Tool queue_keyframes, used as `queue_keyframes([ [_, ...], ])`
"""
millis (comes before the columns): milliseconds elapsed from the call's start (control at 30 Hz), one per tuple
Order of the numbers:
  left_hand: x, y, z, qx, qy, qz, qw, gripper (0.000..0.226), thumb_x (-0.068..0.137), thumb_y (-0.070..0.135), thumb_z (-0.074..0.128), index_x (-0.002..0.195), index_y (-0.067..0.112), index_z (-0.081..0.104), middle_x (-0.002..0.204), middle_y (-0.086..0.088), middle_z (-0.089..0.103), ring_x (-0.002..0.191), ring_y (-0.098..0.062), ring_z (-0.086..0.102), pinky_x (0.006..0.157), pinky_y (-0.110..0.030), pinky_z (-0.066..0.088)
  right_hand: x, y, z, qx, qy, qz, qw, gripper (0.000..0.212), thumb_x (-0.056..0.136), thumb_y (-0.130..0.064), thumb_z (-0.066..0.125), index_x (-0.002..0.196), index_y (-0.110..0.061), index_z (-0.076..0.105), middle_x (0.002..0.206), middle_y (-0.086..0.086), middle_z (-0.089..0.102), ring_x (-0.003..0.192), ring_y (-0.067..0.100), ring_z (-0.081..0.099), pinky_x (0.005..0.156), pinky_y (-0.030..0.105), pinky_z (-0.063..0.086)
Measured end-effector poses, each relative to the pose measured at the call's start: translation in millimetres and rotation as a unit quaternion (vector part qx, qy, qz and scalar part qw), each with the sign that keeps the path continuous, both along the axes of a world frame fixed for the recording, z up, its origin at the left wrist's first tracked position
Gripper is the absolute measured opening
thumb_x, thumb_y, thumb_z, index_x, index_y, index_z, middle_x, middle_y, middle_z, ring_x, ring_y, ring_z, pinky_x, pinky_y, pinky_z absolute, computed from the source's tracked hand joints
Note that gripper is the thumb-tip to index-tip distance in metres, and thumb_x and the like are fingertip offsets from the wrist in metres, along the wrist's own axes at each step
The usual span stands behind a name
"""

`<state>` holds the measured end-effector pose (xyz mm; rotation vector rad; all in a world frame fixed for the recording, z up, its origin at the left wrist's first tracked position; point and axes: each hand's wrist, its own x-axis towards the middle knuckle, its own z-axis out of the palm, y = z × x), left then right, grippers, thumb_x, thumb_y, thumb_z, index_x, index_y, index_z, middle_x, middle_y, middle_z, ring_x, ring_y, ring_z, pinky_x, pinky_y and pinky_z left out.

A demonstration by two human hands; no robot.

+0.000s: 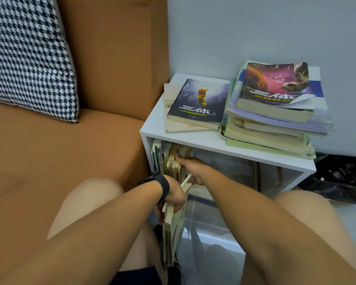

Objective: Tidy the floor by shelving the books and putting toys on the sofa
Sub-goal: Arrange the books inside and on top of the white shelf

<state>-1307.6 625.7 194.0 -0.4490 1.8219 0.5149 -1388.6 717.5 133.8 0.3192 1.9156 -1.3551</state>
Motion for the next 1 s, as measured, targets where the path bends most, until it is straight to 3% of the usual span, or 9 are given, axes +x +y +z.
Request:
queue_keyframes([
  [133, -4, 5, 1, 0.001, 0.01, -0.017, 1.0, 0.053, 0.097, 0.008, 0.055, 0.146, -0.004, 0.037, 0.132, -0.03, 0.054, 0.114, -0.042, 0.065, 0.056, -0.039, 0.061, -9, 7, -1, 0.015, -0.003, 0.01, 1.0, 0.059, 0.097, -0.051, 0.057, 0.146, -0.02, 0.047, 0.15, 0.007, 0.048, 0.134, 0.032, 0.048, 0.095, 0.043, 0.05],
  [267, -4, 10, -3, -0.01, 0.0, -0.028, 1.0, 0.051, 0.099, 0.007, 0.053, 0.145, -0.008, 0.037, 0.135, -0.033, 0.053, 0.116, -0.043, 0.064, 0.078, -0.043, 0.059, -17, 25, -4, 0.095, 0.044, -0.046, 0.993, 0.032, 0.095, -0.031, 0.06, 0.122, -0.013, 0.058, 0.119, 0.013, 0.061, 0.101, 0.028, 0.06, 0.093, 0.043, 0.056],
  [333, -3, 10, -1, -0.011, 0.002, -0.034, 0.999, 0.049, 0.098, 0.007, 0.054, 0.143, -0.008, 0.039, 0.135, -0.032, 0.054, 0.114, -0.042, 0.065, 0.082, -0.043, 0.058, -16, 36, -9, 0.164, 0.076, -0.075, 0.981, 0.042, 0.095, -0.027, 0.06, 0.131, -0.009, 0.05, 0.123, 0.014, 0.061, 0.108, 0.031, 0.062, 0.094, 0.041, 0.055],
  [433, -5, 6, -1, -0.006, 0.009, -0.025, 1.0, 0.049, 0.096, 0.007, 0.055, 0.14, -0.008, 0.042, 0.125, -0.03, 0.061, 0.104, -0.04, 0.07, 0.07, -0.042, 0.062, -12, 50, -13, 0.221, 0.103, -0.061, 0.968, 0.05, 0.096, -0.018, 0.055, 0.141, -0.007, 0.037, 0.132, 0.016, 0.057, 0.118, 0.034, 0.06, 0.097, 0.041, 0.054],
  [500, -7, 4, 5, -0.005, 0.03, -0.015, 0.999, 0.048, 0.095, 0.007, 0.055, 0.139, -0.007, 0.043, 0.11, -0.028, 0.066, 0.088, -0.038, 0.073, 0.055, -0.04, 0.061, -13, 60, -12, 0.249, 0.126, -0.042, 0.96, 0.046, 0.097, -0.014, 0.052, 0.14, -0.009, 0.039, 0.134, 0.016, 0.056, 0.12, 0.035, 0.059, 0.096, 0.04, 0.053],
  [600, -9, 8, 14, 0.011, 0.104, 0.007, 0.994, 0.039, 0.093, 0.005, 0.055, 0.13, -0.004, 0.047, 0.102, -0.025, 0.062, 0.067, -0.035, 0.07, 0.063, -0.045, 0.063, -14, 81, -7, 0.311, 0.179, -0.016, 0.933, 0.031, 0.099, -0.022, 0.05, 0.129, -0.012, 0.054, 0.131, 0.013, 0.06, 0.117, 0.033, 0.06, 0.094, 0.038, 0.05],
  [767, -23, 24, 19, 0.037, 0.242, 0.025, 0.969, 0.011, 0.085, 0.003, 0.058, 0.095, -0.001, 0.054, 0.087, -0.021, 0.06, 0.073, -0.043, 0.069, 0.065, -0.052, 0.062, -6, 121, -8, 0.358, 0.193, 0.025, 0.913, 0.031, 0.098, -0.015, 0.05, 0.127, -0.008, 0.057, 0.128, 0.015, 0.061, 0.115, 0.034, 0.062, 0.091, 0.039, 0.053],
  [900, -46, 31, 12, 0.013, 0.346, -0.014, 0.938, 0.013, 0.091, 0.014, 0.056, 0.081, 0.005, 0.056, 0.074, -0.009, 0.058, 0.065, -0.026, 0.061, 0.043, -0.025, 0.047, 2, 135, -12, 0.358, 0.18, 0.014, 0.916, 0.045, 0.098, -0.012, 0.051, 0.142, -0.005, 0.044, 0.136, 0.018, 0.056, 0.12, 0.036, 0.059, 0.094, 0.04, 0.051],
  [1000, -59, 32, -1, -0.021, 0.381, -0.058, 0.923, 0.026, 0.099, 0.024, 0.047, 0.082, 0.006, 0.059, 0.09, -0.013, 0.061, 0.079, -0.028, 0.059, 0.062, -0.026, 0.047, 3, 137, -14, 0.359, 0.169, 0.019, 0.918, 0.065, 0.097, -0.012, 0.052, 0.155, -0.006, 0.024, 0.145, 0.019, 0.048, 0.127, 0.038, 0.055, 0.098, 0.041, 0.051],
])
